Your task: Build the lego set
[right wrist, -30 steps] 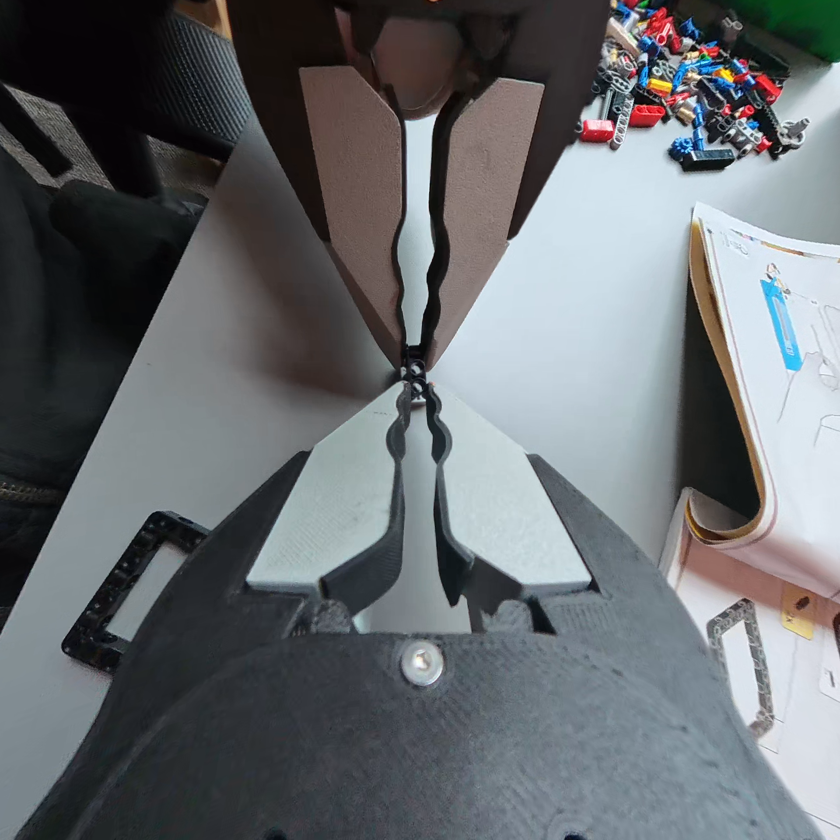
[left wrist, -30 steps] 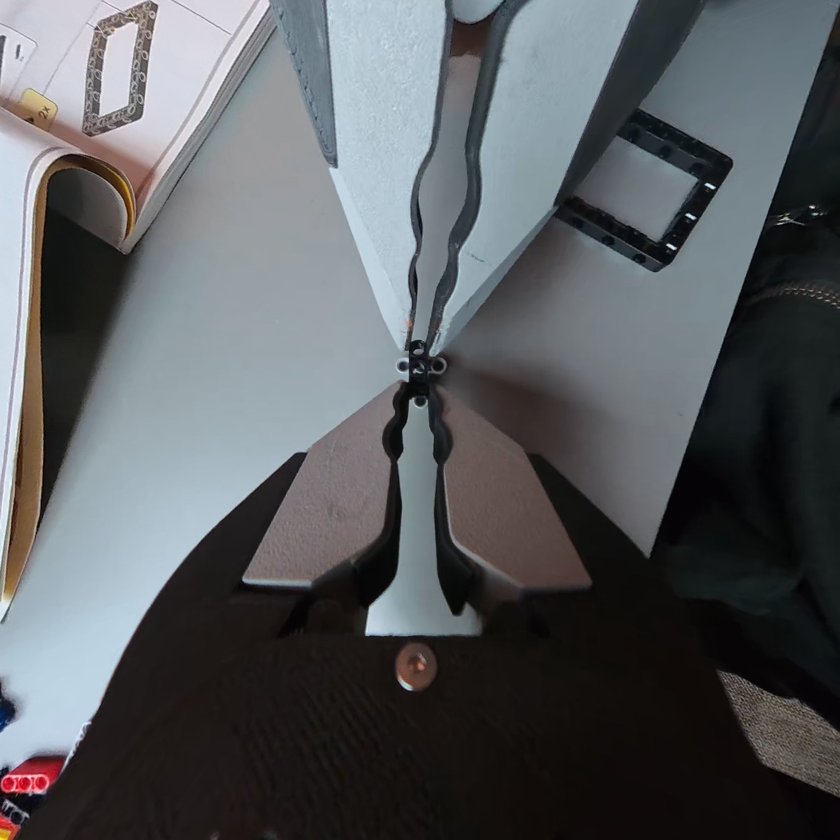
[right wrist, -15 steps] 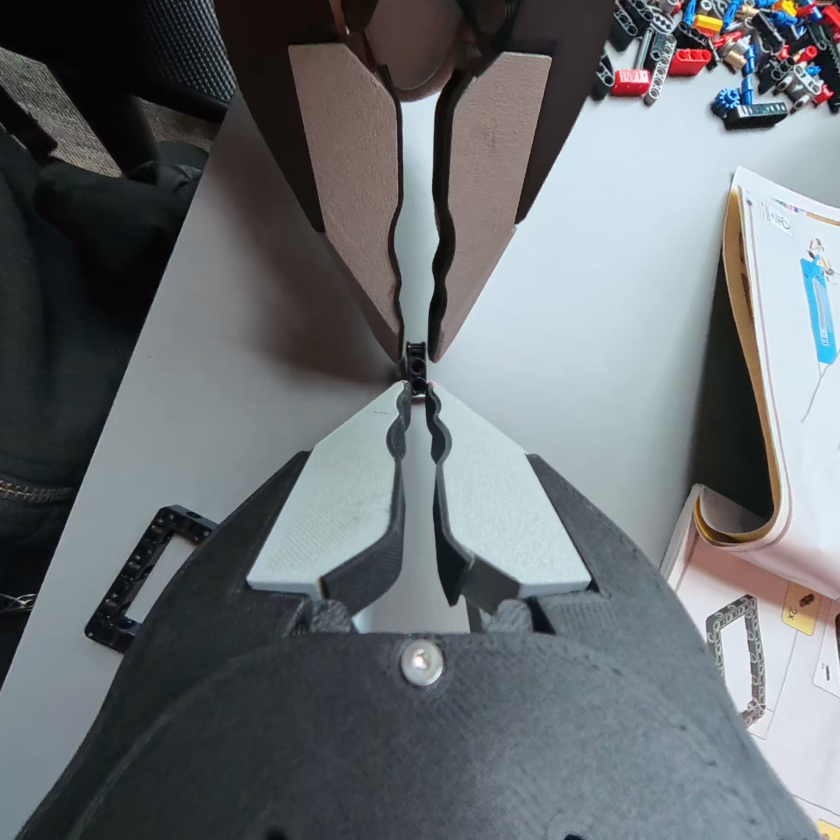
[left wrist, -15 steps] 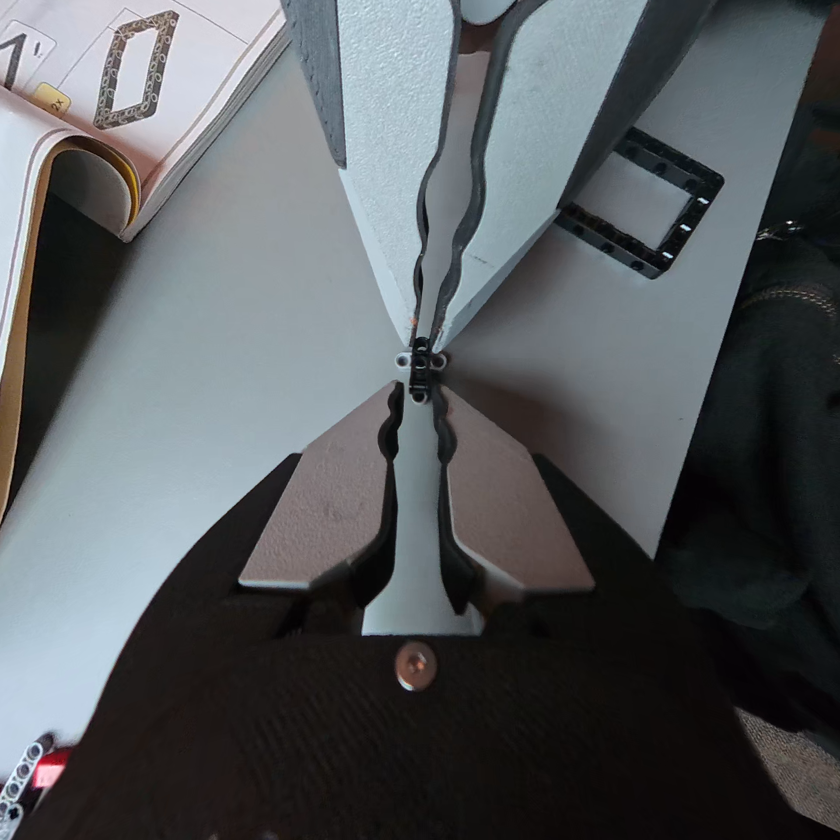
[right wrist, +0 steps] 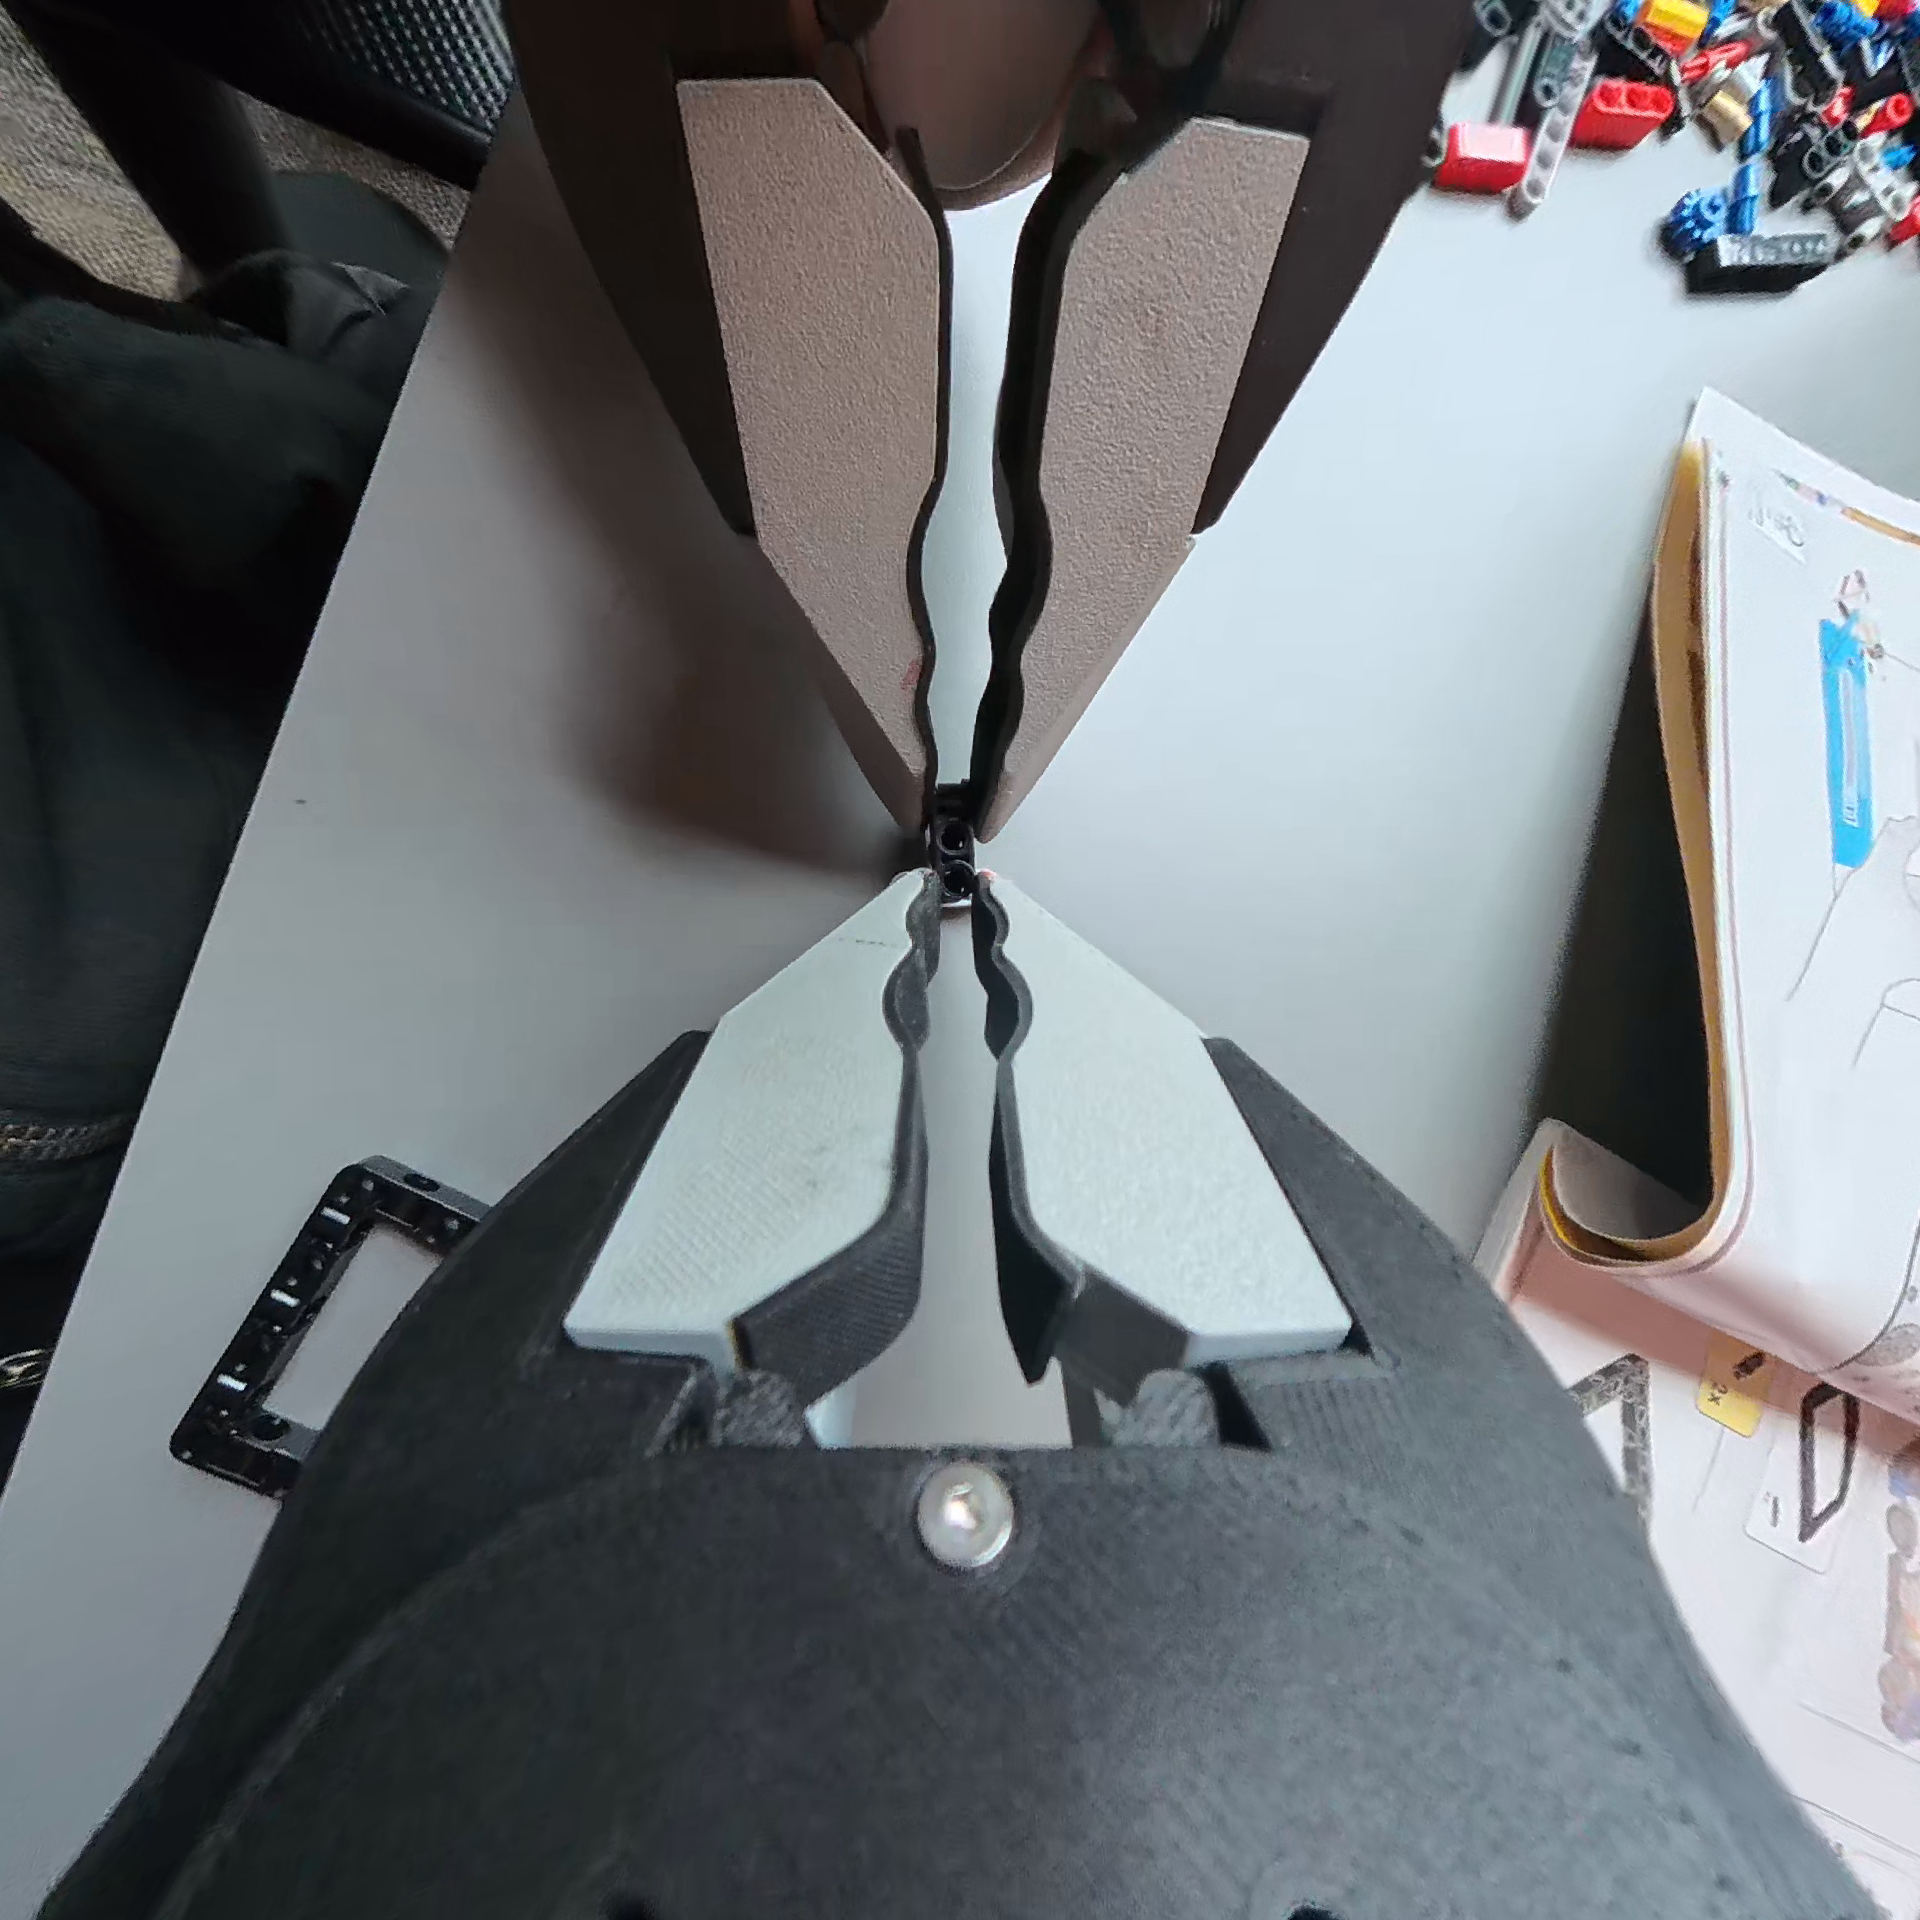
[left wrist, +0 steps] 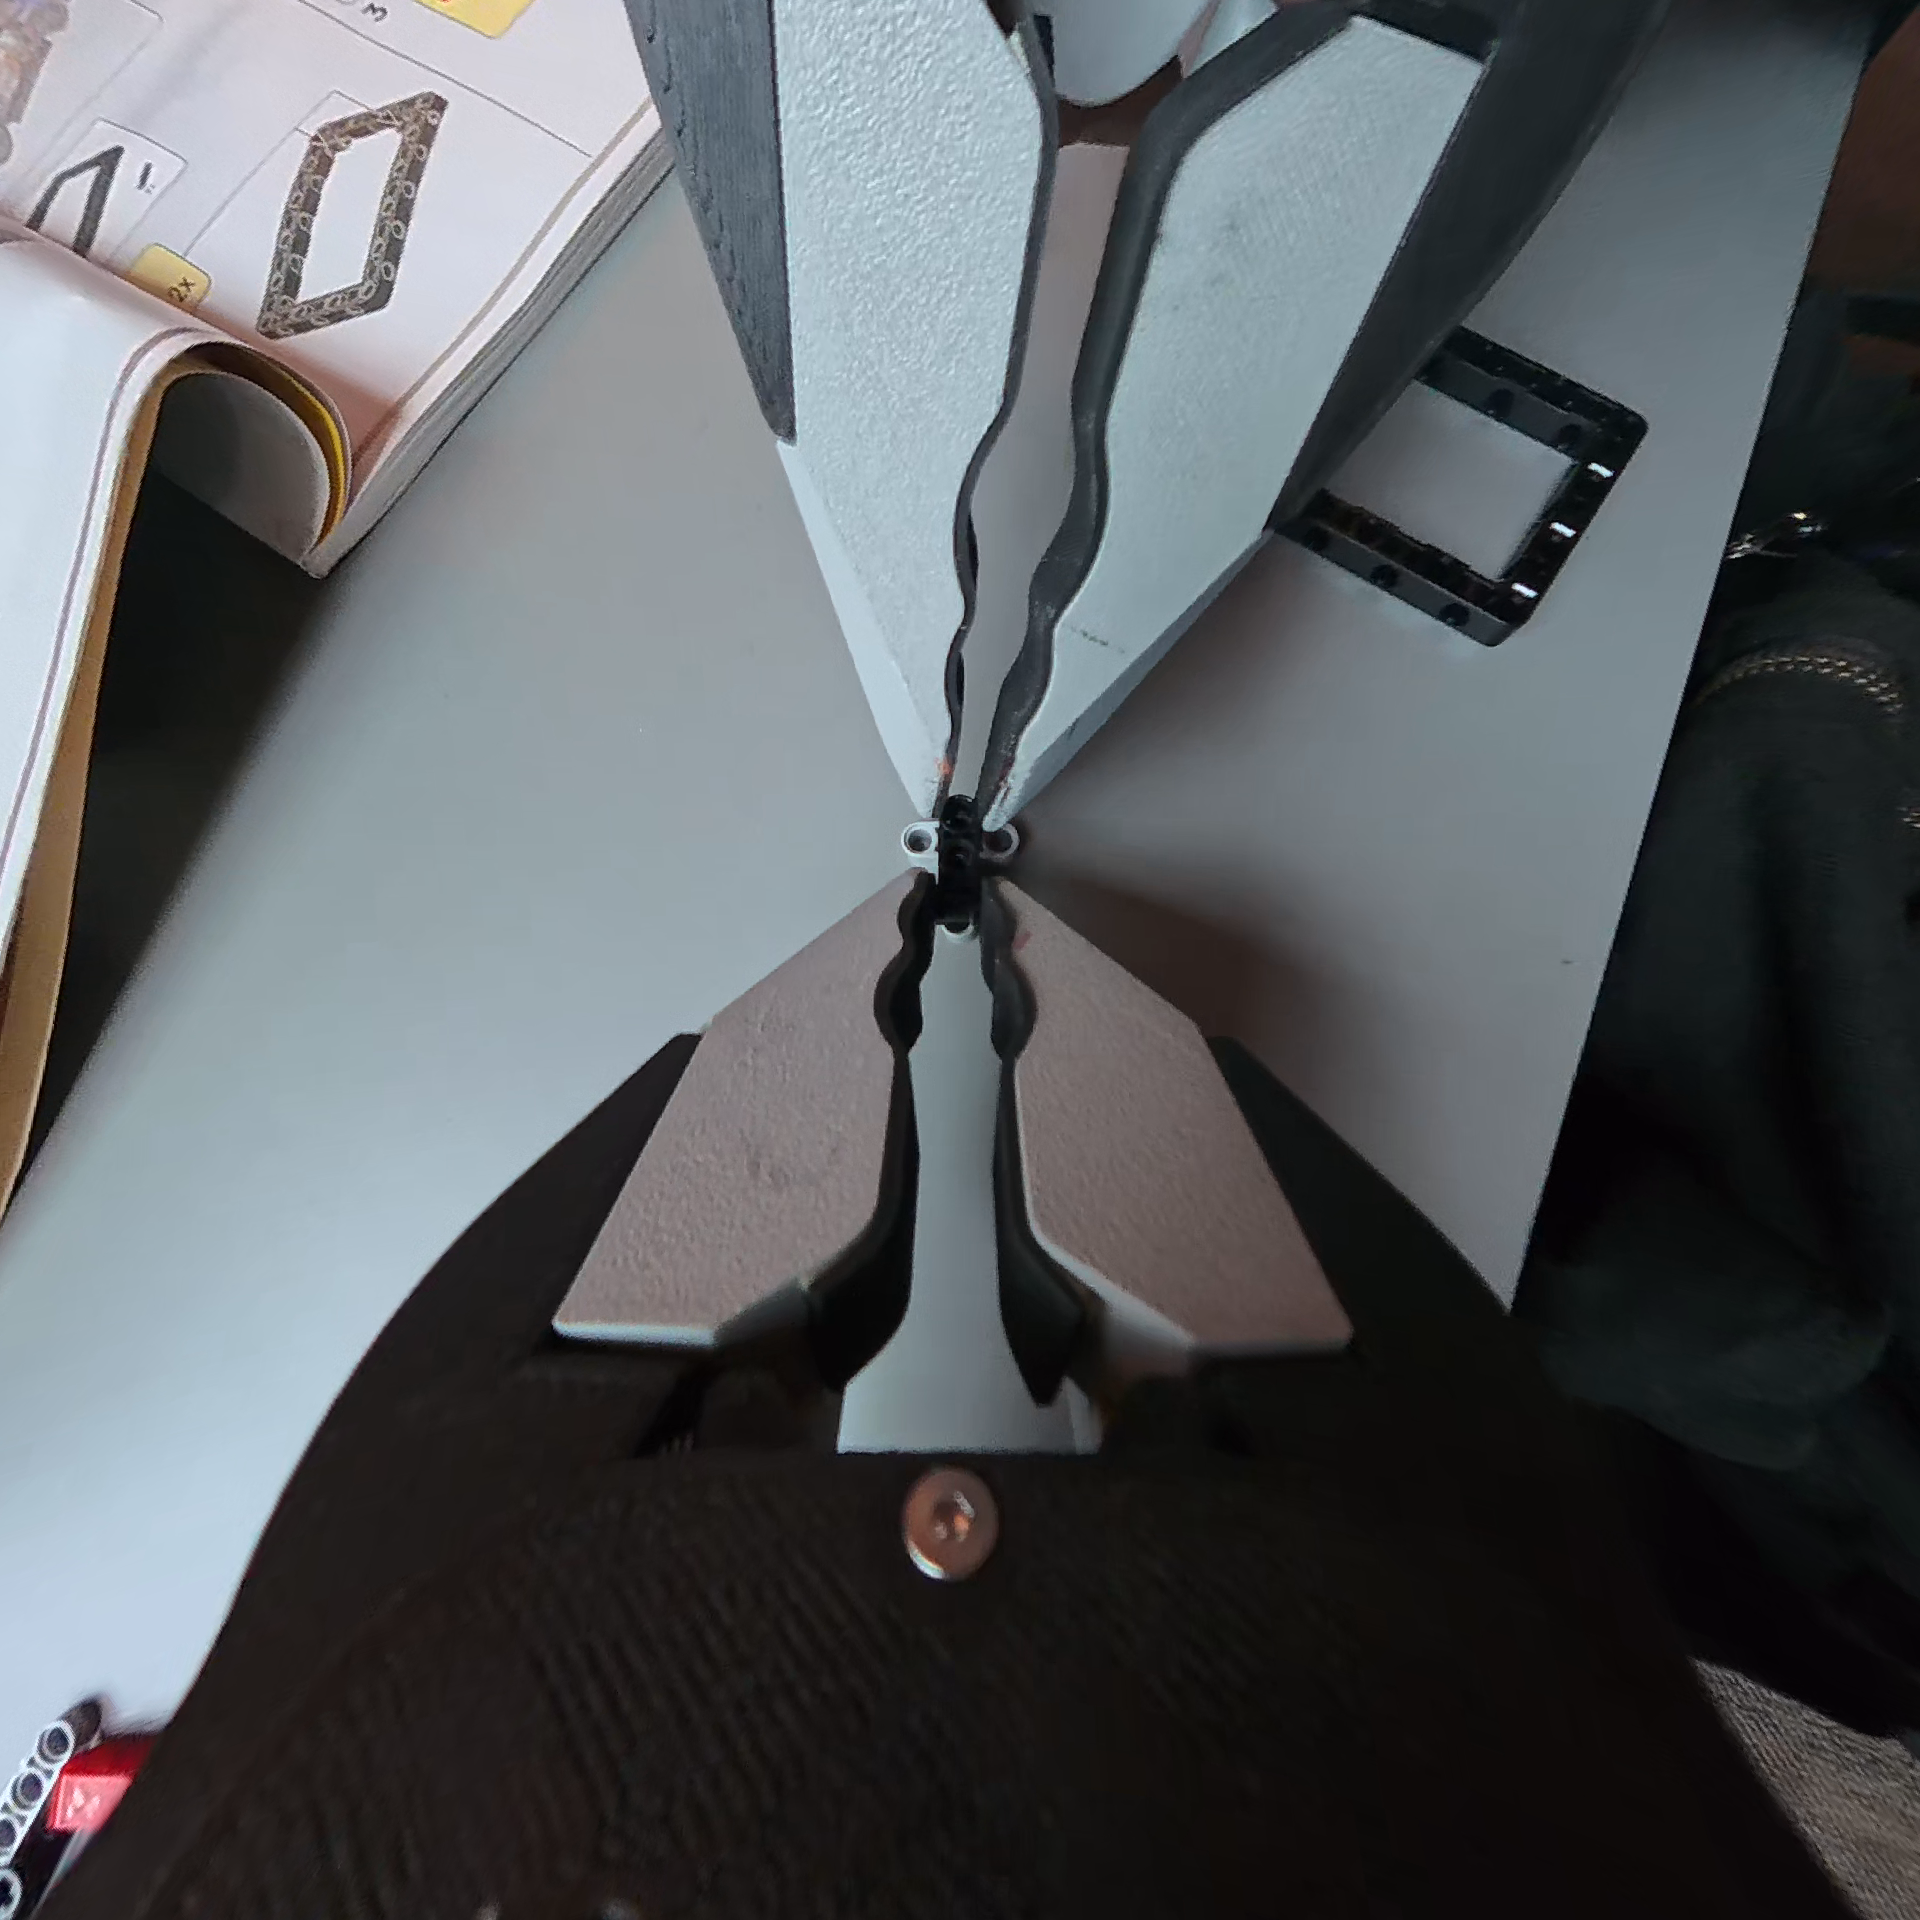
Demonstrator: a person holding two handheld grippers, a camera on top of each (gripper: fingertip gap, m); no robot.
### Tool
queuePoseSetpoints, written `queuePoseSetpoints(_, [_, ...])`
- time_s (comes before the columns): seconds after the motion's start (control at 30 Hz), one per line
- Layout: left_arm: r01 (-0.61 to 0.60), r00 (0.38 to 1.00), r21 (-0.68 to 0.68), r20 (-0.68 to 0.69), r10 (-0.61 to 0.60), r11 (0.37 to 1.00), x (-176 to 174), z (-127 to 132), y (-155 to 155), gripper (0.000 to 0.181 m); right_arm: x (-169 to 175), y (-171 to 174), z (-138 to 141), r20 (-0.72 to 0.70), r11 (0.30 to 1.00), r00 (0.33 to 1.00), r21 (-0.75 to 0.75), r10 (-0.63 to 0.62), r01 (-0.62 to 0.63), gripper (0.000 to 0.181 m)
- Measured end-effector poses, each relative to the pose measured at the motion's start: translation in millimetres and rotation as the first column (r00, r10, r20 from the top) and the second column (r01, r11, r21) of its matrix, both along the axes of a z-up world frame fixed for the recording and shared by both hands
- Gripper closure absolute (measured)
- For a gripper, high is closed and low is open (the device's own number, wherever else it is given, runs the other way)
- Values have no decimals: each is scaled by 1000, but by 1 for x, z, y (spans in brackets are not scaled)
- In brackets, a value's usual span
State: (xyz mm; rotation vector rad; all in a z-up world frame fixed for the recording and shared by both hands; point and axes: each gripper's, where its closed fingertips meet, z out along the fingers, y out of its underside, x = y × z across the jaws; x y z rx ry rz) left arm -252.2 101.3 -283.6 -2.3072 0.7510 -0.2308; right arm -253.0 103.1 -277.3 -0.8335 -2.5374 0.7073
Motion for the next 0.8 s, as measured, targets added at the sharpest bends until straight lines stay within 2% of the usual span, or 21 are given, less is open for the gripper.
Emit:
queuePoseSetpoints(0.2, [39,999,-49,30,-38,998,-1,-1,-2,175,0,-1,-1,52,999,998,9,30,-30,178])
queuePoseSetpoints(0.37, [40,996,-23,76,-38,999,-1,-1,-2,175,1,-1,-2,120,998,992,53,33,-40,178])
queuePoseSetpoints(0.47, [47,997,-12,63,-46,999,0,-1,-2,175,1,-1,-3,154,1000,988,0,23,-23,179])
queuePoseSetpoints(0.6, [59,995,-32,80,-56,998,0,-2,-2,175,1,-1,-3,183,994,982,89,38,-55,178])
queuePoseSetpoints(0.73, [68,997,-46,51,-65,997,-1,-8,-3,175,0,-3,-4,190,995,981,88,37,-54,178])
queuePoseSetpoints(0.8, [53,995,-27,83,-51,998,-1,-7,-2,175,0,-3,-4,179,992,983,111,45,-65,178])
